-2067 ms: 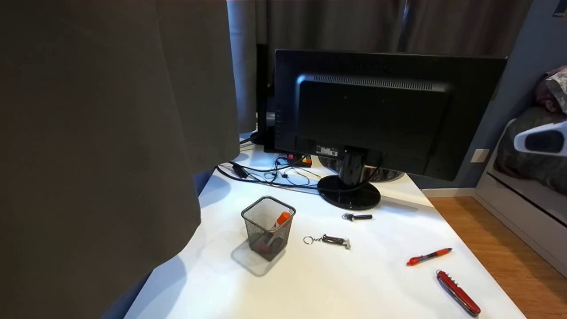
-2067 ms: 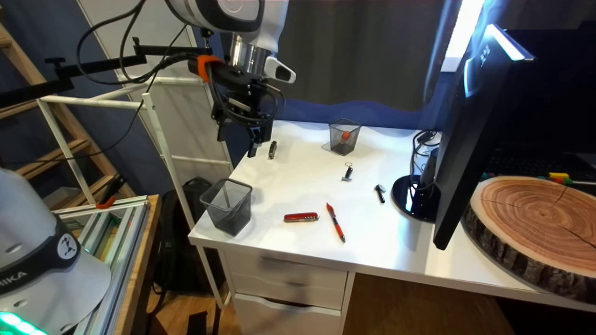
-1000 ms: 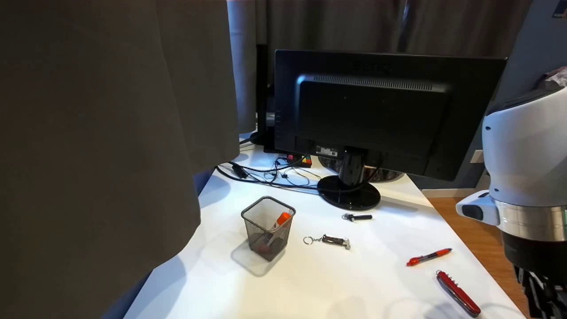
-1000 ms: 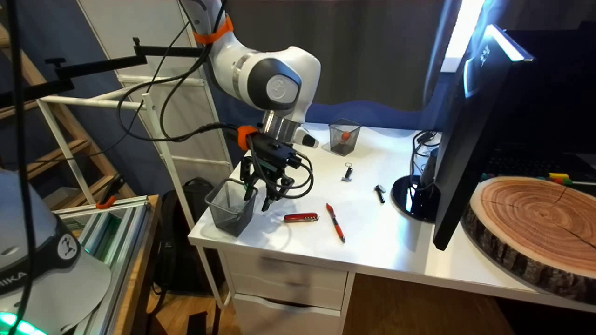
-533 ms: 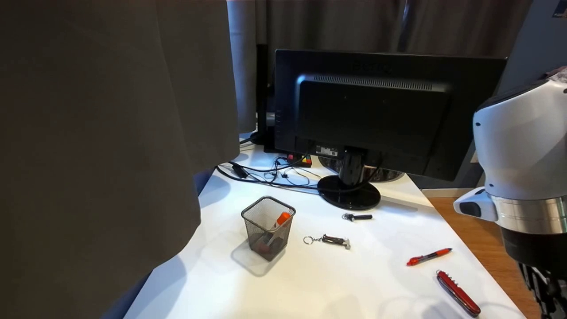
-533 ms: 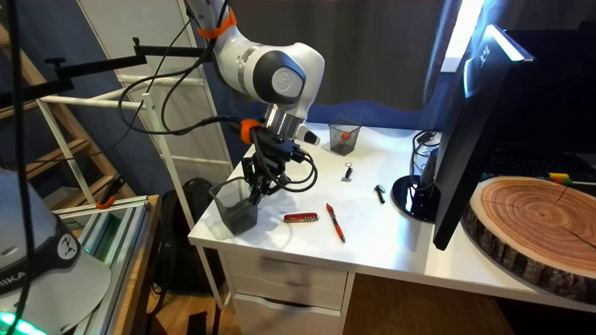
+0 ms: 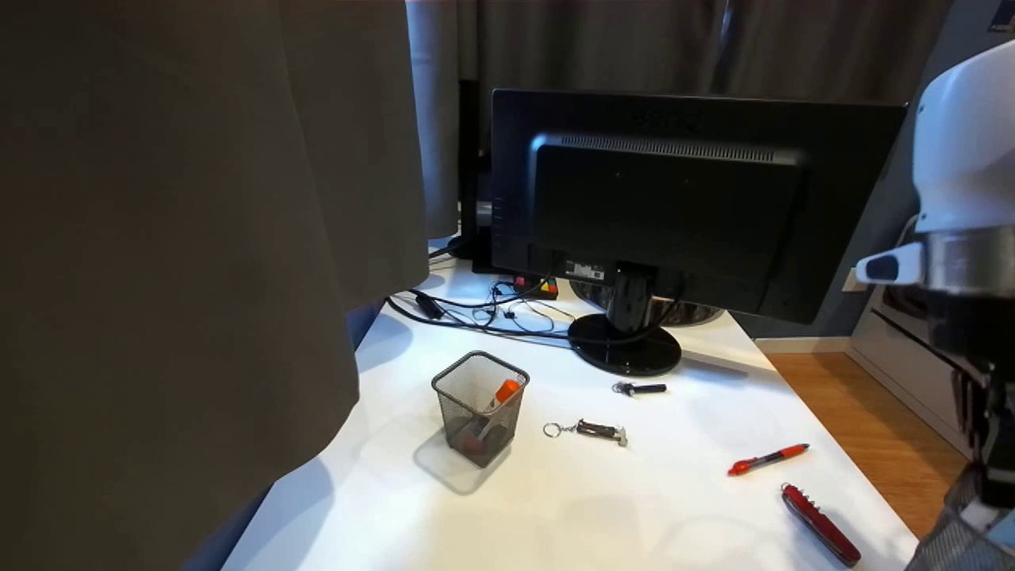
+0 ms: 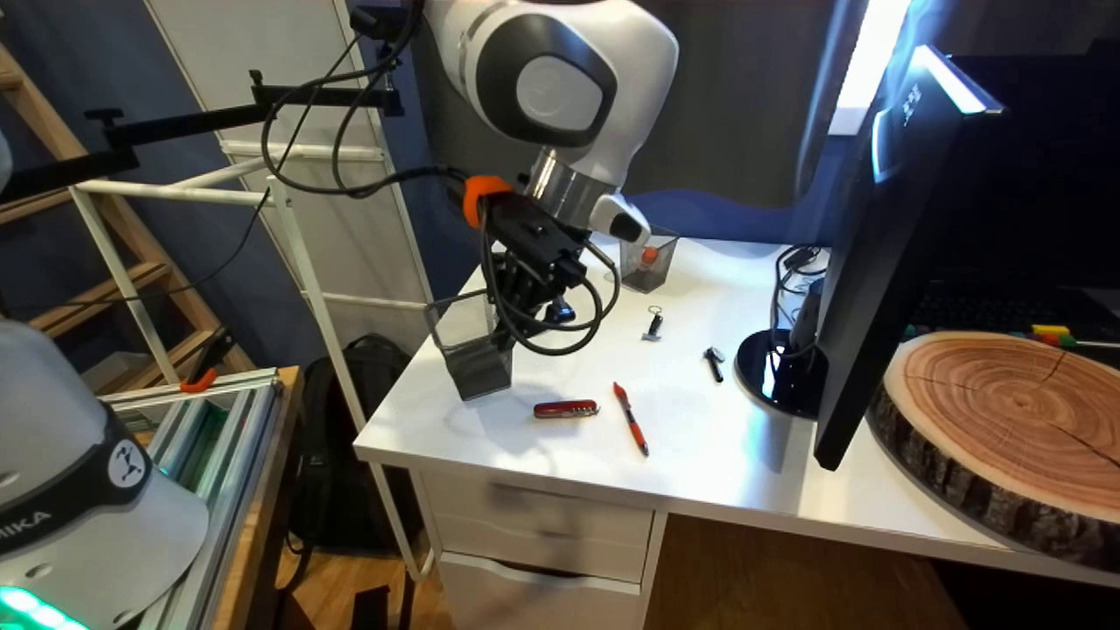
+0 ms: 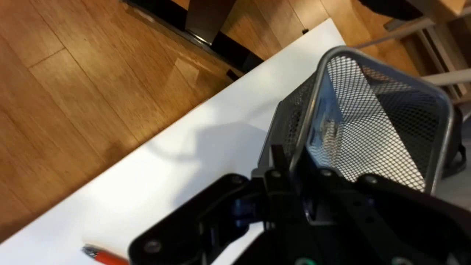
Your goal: Move the container furthest to the left to the right
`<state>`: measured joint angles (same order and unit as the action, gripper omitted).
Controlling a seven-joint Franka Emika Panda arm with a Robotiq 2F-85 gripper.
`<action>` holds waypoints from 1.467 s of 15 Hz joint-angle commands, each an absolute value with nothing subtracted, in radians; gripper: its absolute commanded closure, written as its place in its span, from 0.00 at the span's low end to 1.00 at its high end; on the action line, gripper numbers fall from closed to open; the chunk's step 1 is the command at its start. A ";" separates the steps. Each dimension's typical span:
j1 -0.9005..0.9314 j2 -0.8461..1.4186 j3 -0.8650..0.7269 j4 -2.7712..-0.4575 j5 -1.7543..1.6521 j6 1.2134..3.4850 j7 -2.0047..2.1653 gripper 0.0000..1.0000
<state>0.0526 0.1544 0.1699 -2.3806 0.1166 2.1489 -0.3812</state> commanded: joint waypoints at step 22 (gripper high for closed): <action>-0.054 0.360 0.050 -1.920 0.403 2.077 -0.106 0.97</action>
